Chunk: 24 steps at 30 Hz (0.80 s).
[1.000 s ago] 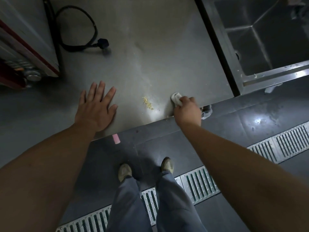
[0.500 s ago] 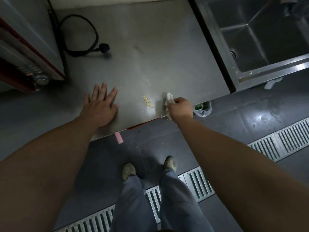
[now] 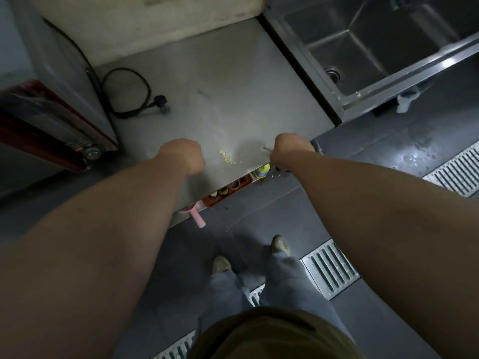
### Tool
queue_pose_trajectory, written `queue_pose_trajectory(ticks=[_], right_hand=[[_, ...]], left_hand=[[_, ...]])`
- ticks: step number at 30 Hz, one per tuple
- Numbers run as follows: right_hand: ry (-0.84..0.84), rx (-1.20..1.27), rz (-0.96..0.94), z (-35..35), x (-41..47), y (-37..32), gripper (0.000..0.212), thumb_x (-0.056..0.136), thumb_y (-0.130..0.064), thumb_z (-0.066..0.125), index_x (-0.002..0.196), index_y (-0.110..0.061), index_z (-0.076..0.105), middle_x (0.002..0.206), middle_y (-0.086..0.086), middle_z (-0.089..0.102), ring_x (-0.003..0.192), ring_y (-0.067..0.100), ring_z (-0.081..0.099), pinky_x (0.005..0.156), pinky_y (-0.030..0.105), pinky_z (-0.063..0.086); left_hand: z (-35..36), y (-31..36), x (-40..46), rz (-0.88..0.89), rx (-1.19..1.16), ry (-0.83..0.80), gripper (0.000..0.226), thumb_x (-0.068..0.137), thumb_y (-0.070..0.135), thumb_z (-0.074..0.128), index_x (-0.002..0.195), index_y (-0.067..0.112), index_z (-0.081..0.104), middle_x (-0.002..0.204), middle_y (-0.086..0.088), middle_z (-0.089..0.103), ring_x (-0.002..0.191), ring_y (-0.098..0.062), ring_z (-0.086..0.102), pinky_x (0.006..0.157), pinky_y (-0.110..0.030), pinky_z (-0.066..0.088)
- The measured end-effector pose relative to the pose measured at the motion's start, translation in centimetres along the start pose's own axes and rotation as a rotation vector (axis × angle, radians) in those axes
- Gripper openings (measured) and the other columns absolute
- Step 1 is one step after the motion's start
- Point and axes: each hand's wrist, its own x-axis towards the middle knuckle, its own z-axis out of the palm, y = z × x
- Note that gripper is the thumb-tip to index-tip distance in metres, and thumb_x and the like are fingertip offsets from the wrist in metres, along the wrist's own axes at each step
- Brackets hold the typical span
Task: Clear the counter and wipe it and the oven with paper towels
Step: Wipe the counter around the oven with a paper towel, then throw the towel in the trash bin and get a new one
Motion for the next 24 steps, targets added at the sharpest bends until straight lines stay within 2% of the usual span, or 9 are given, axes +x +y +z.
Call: queue_pose_trajectory(ticks=[2, 7, 10, 13, 14, 16, 17, 21, 24], right_hand=[[0.000, -0.015, 0.020, -0.7, -1.2, 0.5, 0.036, 0.093, -0.036, 0.057, 0.068, -0.013, 0.046, 0.071, 0.005, 0.052, 0.080, 0.028, 0.059, 0.067, 0.032, 0.041], [-0.023, -0.038, 0.102, -1.5, -4.8, 2.6, 0.013, 0.088, -0.018, 0.060, 0.077, -0.011, 0.058, 0.084, 0.009, 0.063, 0.072, 0.025, 0.060, 0.065, 0.032, 0.049], [-0.070, -0.015, 0.147, -1.1, -6.5, 4.3, 0.029, 0.088, -0.035, 0.064, 0.079, -0.011, 0.051, 0.084, 0.002, 0.059, 0.082, 0.024, 0.057, 0.089, 0.043, 0.051], [-0.090, -0.043, 0.172, -0.2, -8.5, 6.4, 0.019, 0.091, -0.025, 0.053, 0.080, -0.010, 0.052, 0.091, 0.004, 0.059, 0.094, 0.024, 0.055, 0.102, 0.045, 0.044], [-0.099, -0.034, 0.169, 0.4, -8.9, 7.1, 0.016, 0.092, -0.023, 0.050, 0.088, -0.009, 0.058, 0.101, 0.008, 0.062, 0.097, 0.028, 0.057, 0.100, 0.044, 0.044], [-0.121, 0.009, 0.174, 1.5, -9.4, 8.5, 0.033, 0.095, -0.028, 0.048, 0.116, -0.006, 0.060, 0.119, 0.015, 0.061, 0.106, 0.034, 0.058, 0.090, 0.043, 0.047], [-0.135, 0.026, 0.181, 2.2, -9.6, 9.2, 0.038, 0.097, -0.034, 0.047, 0.118, -0.006, 0.059, 0.122, 0.017, 0.060, 0.107, 0.034, 0.059, 0.086, 0.042, 0.048], [-0.141, 0.076, 0.193, 4.8, -10.4, 12.6, 0.047, 0.098, -0.053, 0.045, 0.074, -0.013, 0.049, 0.092, 0.011, 0.062, 0.086, 0.029, 0.056, 0.076, 0.034, 0.044], [-0.154, 0.181, 0.243, 6.1, -11.3, 16.1, 0.043, 0.096, -0.055, 0.047, 0.085, -0.013, 0.050, 0.080, 0.007, 0.056, 0.080, 0.028, 0.056, 0.071, 0.033, 0.043]], left_hand=[[-0.6, 1.8, -1.2, 0.080, 0.009, 0.012, 0.032, 0.092, 0.033, 0.048, 0.111, 0.014, 0.065, 0.107, -0.009, 0.063, 0.091, -0.027, 0.058, 0.074, -0.035, 0.046], [0.2, 6.7, -3.8, 0.277, 0.063, -0.020, 0.028, 0.091, 0.035, 0.050, 0.108, 0.018, 0.065, 0.101, -0.003, 0.062, 0.090, -0.023, 0.059, 0.067, -0.032, 0.043], [0.9, 8.9, -4.9, 0.327, 0.077, -0.061, 0.024, 0.094, 0.035, 0.052, 0.106, 0.018, 0.063, 0.096, -0.003, 0.059, 0.087, -0.024, 0.057, 0.067, -0.032, 0.041], [1.2, 10.6, -5.5, 0.362, 0.072, -0.044, 0.027, 0.094, 0.036, 0.052, 0.109, 0.018, 0.064, 0.094, -0.004, 0.059, 0.086, -0.024, 0.058, 0.068, -0.033, 0.041], [1.3, 11.0, -5.6, 0.371, 0.068, -0.034, 0.029, 0.094, 0.036, 0.051, 0.112, 0.018, 0.064, 0.098, -0.005, 0.062, 0.088, -0.025, 0.059, 0.069, -0.033, 0.042], [1.7, 11.9, -5.9, 0.378, 0.058, -0.033, 0.033, 0.094, 0.036, 0.051, 0.120, 0.019, 0.062, 0.107, -0.006, 0.065, 0.092, -0.025, 0.062, 0.071, -0.034, 0.046], [2.0, 12.3, -6.1, 0.379, 0.059, -0.038, 0.035, 0.093, 0.036, 0.051, 0.122, 0.020, 0.061, 0.107, -0.005, 0.064, 0.091, -0.025, 0.062, 0.072, -0.034, 0.047], [3.1, 14.3, -6.1, 0.368, 0.080, -0.069, 0.039, 0.091, 0.036, 0.053, 0.126, 0.021, 0.059, 0.112, -0.006, 0.061, 0.092, -0.026, 0.057, 0.074, -0.034, 0.044], [3.2, 17.0, -6.5, 0.368, 0.131, -0.104, 0.043, 0.090, 0.038, 0.055, 0.130, 0.021, 0.057, 0.123, -0.007, 0.061, 0.104, -0.028, 0.060, 0.078, -0.034, 0.044]])
